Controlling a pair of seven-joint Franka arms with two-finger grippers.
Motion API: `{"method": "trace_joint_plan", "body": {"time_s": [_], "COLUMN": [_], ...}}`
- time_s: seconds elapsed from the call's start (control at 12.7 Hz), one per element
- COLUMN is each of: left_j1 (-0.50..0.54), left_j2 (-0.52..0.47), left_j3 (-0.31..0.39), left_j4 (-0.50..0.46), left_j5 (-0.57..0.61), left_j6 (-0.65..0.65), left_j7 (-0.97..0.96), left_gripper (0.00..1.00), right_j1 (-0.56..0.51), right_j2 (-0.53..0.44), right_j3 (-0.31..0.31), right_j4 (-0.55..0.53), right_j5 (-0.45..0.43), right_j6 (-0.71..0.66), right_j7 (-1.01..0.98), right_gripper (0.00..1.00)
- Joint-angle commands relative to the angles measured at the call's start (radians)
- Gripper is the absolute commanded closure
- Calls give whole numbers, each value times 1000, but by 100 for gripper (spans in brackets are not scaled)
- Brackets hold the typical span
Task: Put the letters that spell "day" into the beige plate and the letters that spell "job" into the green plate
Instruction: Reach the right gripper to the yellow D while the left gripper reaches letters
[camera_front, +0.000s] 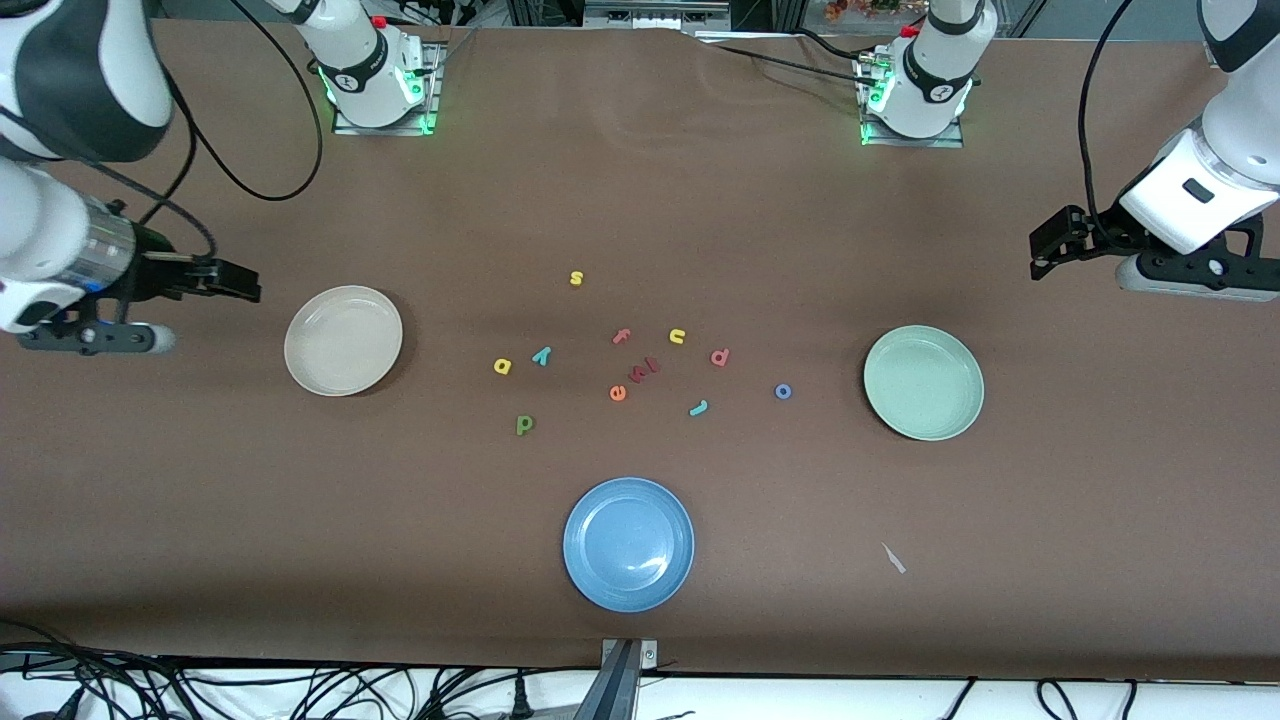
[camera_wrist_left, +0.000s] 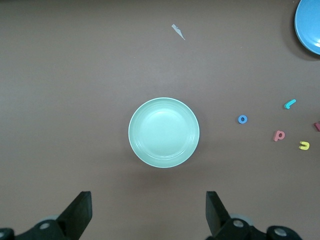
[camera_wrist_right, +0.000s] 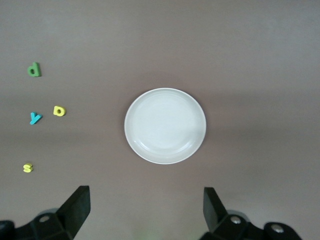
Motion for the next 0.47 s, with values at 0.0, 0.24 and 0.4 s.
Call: {"method": "trace_joint_plan", "body": {"time_s": [0.0, 0.24, 0.4], "left_j1": [-2, -2, -2], "left_j2": [5, 4, 4], "left_j3": [7, 7, 7], "left_j4": [16, 16, 16], "left_j5": [-17, -17, -17], "left_j6": [-15, -15, -15], "left_j7": [22, 22, 22], "left_gripper": [0, 0, 0], "right_j1": [56, 119, 166], "right_j2": [55, 107, 142], "right_j3": [0, 0, 1], "right_j4": [21, 13, -23], "right_j5": [-10, -11, -2], "right_j6": [26, 75, 168], "right_j7": [8, 78, 202], "right_gripper": [0, 0, 0]}}
